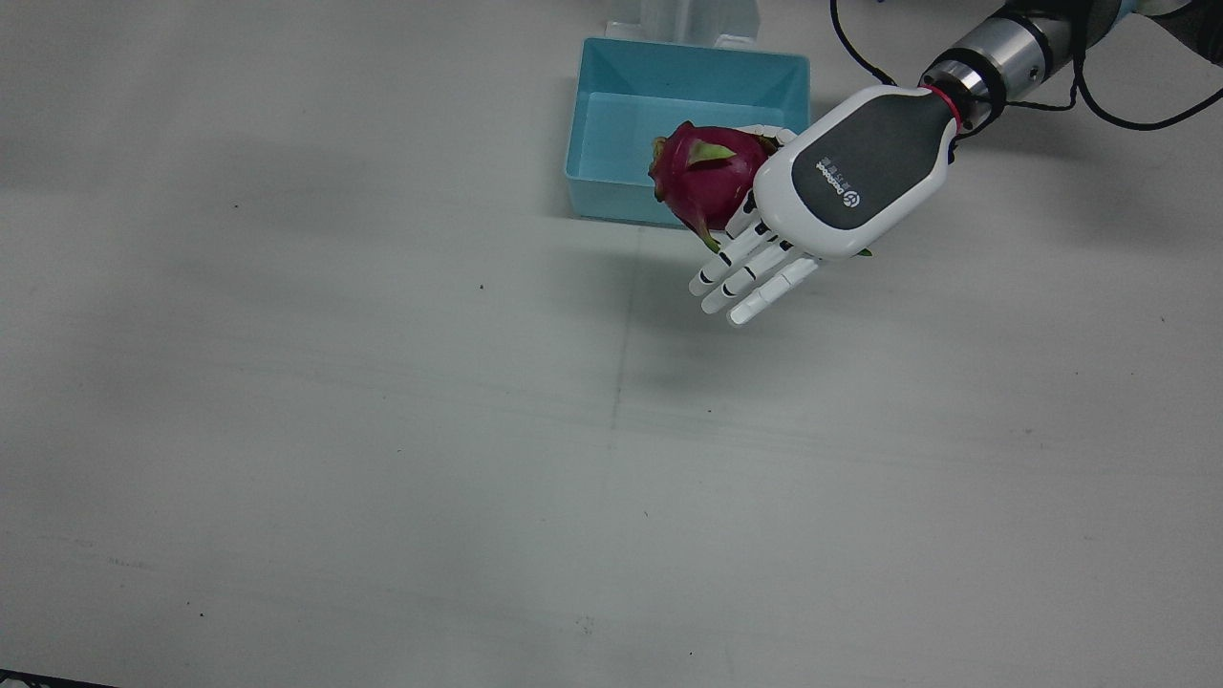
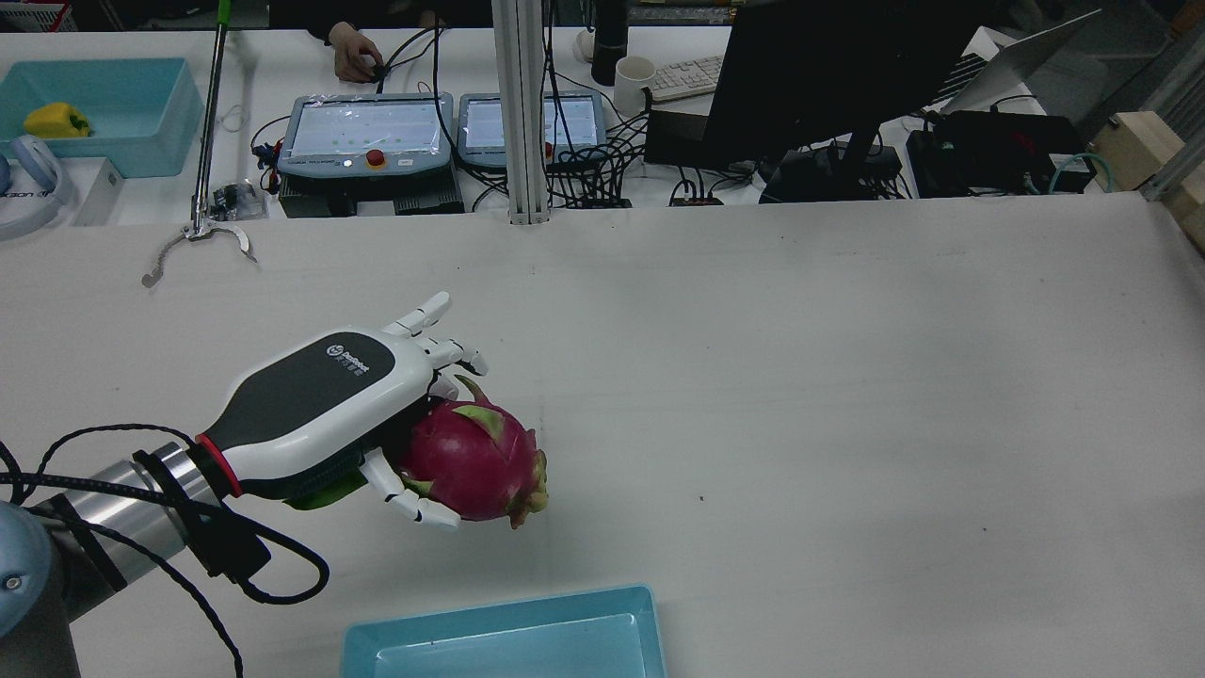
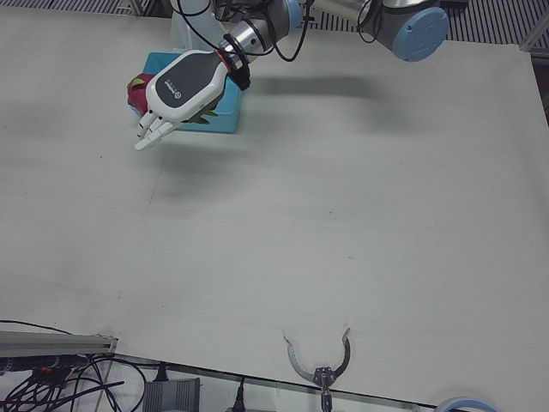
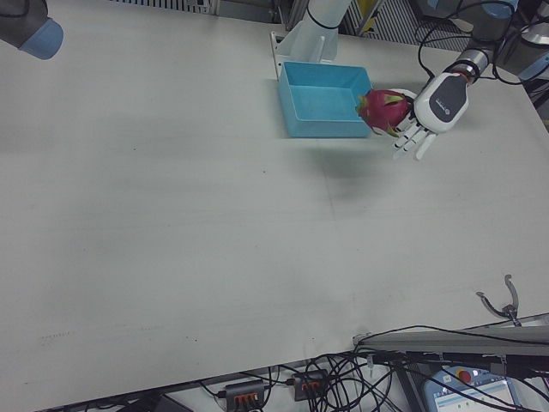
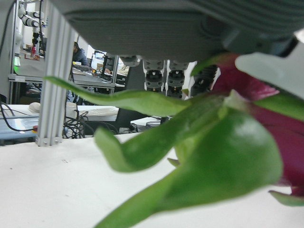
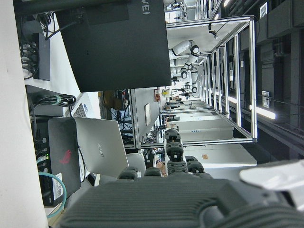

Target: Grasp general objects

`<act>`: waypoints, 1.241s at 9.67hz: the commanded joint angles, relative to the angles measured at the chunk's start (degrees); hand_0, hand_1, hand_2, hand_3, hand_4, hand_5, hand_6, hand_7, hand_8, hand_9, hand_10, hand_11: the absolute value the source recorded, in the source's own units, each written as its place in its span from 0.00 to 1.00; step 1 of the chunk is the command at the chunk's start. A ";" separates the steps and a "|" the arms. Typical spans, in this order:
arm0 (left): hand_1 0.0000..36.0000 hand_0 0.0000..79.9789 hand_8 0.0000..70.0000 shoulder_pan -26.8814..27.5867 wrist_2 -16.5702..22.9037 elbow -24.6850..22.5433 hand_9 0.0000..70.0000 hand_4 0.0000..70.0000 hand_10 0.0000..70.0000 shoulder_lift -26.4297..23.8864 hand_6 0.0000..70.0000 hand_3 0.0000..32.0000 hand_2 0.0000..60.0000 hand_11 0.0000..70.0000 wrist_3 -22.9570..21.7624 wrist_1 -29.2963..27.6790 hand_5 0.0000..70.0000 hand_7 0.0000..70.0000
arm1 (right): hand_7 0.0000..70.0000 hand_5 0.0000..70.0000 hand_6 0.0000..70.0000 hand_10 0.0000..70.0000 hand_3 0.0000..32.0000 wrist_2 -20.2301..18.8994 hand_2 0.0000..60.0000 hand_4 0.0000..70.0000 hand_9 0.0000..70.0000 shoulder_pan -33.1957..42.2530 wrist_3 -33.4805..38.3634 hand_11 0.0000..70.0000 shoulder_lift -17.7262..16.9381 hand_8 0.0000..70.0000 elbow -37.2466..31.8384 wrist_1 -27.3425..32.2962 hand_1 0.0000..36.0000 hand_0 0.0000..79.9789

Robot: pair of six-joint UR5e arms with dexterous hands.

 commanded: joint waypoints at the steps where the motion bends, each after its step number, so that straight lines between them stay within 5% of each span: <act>1: 0.31 0.49 0.34 6.61 0.09 -3.76 0.22 0.67 0.07 -0.11 0.27 0.00 0.90 0.09 0.39 1.64 1.00 0.37 | 0.00 0.00 0.00 0.00 0.00 0.00 0.00 0.00 0.00 0.00 0.00 0.00 0.00 0.00 0.00 0.00 0.00 0.00; 6: 0.30 0.50 0.28 11.53 0.26 -3.76 0.14 0.70 0.06 -0.81 0.25 0.00 0.83 0.08 0.48 1.46 1.00 0.37 | 0.00 0.00 0.00 0.00 0.00 0.00 0.00 0.00 0.00 0.00 0.00 0.00 0.00 0.00 0.00 0.00 0.00 0.00; 10: 0.20 0.48 0.25 15.49 0.35 -3.32 0.10 0.69 0.05 -0.20 0.22 0.00 0.65 0.06 0.48 1.46 0.98 0.34 | 0.00 0.00 0.00 0.00 0.00 0.00 0.00 0.00 0.00 0.00 0.00 0.00 0.00 0.00 0.00 0.00 0.00 0.00; 11: 0.06 0.44 0.23 15.76 0.35 -2.97 0.08 0.65 0.03 0.32 0.19 0.00 0.37 0.03 0.48 1.55 0.94 0.32 | 0.00 0.00 0.00 0.00 0.00 0.00 0.00 0.00 0.00 0.00 0.00 0.00 0.00 0.00 0.00 0.00 0.00 0.00; 12: 0.00 0.29 0.20 15.76 0.35 -1.14 0.05 0.56 0.02 0.16 0.14 0.00 0.11 0.01 0.48 1.98 0.81 0.28 | 0.00 0.00 0.00 0.00 0.00 0.00 0.00 0.00 0.00 0.00 0.00 0.00 0.00 0.00 0.00 0.00 0.00 0.00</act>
